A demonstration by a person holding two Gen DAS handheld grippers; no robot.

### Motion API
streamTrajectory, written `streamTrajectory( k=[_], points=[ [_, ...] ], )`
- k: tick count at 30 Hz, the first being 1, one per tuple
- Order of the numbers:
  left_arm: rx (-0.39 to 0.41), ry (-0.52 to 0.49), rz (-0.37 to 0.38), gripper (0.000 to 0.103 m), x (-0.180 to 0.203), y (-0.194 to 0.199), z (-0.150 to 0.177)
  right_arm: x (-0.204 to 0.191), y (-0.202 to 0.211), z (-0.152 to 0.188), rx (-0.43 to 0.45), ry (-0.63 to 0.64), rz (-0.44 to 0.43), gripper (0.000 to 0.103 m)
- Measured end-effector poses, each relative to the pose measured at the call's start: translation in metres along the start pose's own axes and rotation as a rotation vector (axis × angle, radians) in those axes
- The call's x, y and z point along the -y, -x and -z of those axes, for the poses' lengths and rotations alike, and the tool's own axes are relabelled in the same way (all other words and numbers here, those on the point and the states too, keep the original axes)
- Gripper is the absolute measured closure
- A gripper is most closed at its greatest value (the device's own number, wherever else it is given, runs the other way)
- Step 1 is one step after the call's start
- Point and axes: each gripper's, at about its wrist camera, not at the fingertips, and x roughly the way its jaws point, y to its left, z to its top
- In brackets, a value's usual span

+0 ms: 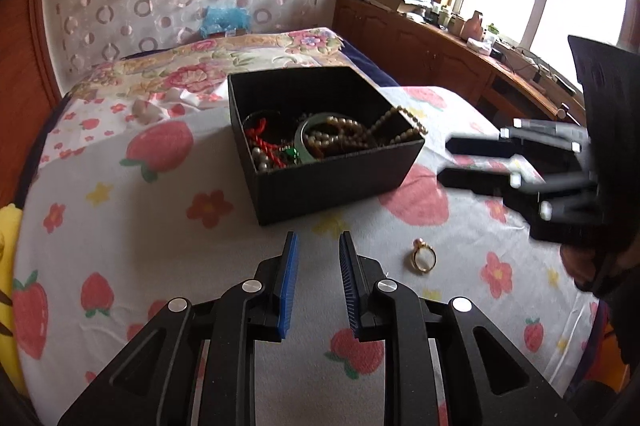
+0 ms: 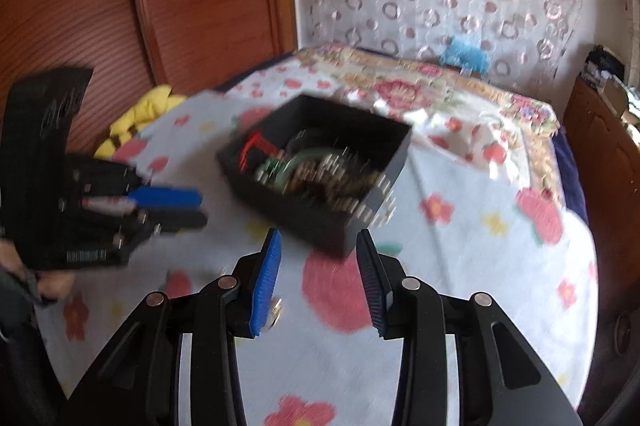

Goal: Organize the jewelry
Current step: 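Grasp the gold ring with the right gripper while the left reaches toward the flower earring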

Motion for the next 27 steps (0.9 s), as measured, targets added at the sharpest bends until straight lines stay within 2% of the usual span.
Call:
streamTrajectory(
  k=[9,17,20,27],
  points=[
    [-0.015,-0.003,-0.007,0.076,0.003,0.0,0.004,-0.022,-0.023,0.021,-0.08,0.016,-0.054,0.068],
    [-0.034,-0.006,-0.003,0.076,0.007,-0.005,0.009,-0.034,-0.03,0.027,-0.107,0.07,-0.012,0.068],
    [-0.04,-0.008,0.001,0.076,0.009,-0.007,0.009,-0.033,-0.03,0.025,-0.108,0.088,0.011,0.081],
    [-0.051,-0.026,0.021,0.076,0.02,-0.01,0.012,-0.021,-0.024,0.027,-0.095,0.063,0.021,0.081]
  ],
)
